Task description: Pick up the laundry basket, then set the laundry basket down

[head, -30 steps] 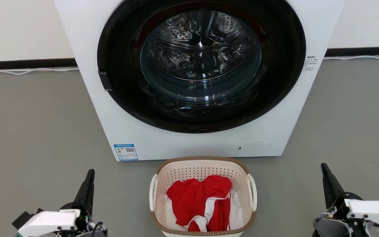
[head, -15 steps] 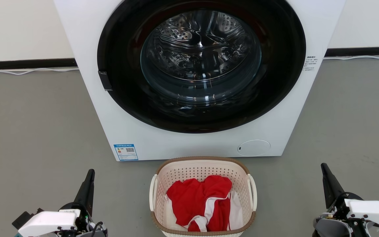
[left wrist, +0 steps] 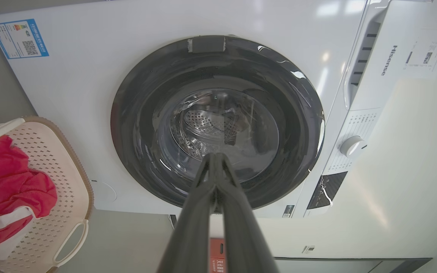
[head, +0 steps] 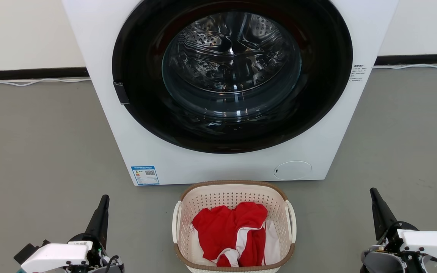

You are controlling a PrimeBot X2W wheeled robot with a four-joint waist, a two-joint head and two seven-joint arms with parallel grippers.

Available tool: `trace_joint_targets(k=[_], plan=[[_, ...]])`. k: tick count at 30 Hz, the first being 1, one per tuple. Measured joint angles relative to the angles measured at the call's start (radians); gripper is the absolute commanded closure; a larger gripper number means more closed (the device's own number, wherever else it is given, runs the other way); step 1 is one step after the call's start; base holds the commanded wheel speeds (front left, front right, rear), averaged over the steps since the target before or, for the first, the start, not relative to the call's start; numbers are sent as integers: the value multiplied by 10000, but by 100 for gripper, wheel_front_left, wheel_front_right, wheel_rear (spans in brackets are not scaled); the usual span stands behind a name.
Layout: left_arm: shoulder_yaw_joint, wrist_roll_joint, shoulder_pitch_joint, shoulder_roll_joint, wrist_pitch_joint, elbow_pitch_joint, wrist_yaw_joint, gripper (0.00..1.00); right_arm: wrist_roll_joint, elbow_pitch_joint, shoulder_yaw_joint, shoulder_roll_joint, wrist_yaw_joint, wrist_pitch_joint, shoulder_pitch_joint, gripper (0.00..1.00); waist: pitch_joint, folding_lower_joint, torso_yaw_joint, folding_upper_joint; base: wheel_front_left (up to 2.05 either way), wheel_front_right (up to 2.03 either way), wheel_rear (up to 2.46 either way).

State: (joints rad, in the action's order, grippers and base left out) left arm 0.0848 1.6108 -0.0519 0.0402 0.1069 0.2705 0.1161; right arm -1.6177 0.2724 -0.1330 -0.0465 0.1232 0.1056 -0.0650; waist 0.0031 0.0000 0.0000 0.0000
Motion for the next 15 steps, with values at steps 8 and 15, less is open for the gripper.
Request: trace_joint_targets(k=[8,15], plan=[[0,0,0,0,0,0,0,100,0,0,0,0,0,0,0,100,0,0,0,0,0,0,0],[0,0,0,0,0,0,0,100,0,0,0,0,0,0,0,100,0,0,0,0,0,0,0]])
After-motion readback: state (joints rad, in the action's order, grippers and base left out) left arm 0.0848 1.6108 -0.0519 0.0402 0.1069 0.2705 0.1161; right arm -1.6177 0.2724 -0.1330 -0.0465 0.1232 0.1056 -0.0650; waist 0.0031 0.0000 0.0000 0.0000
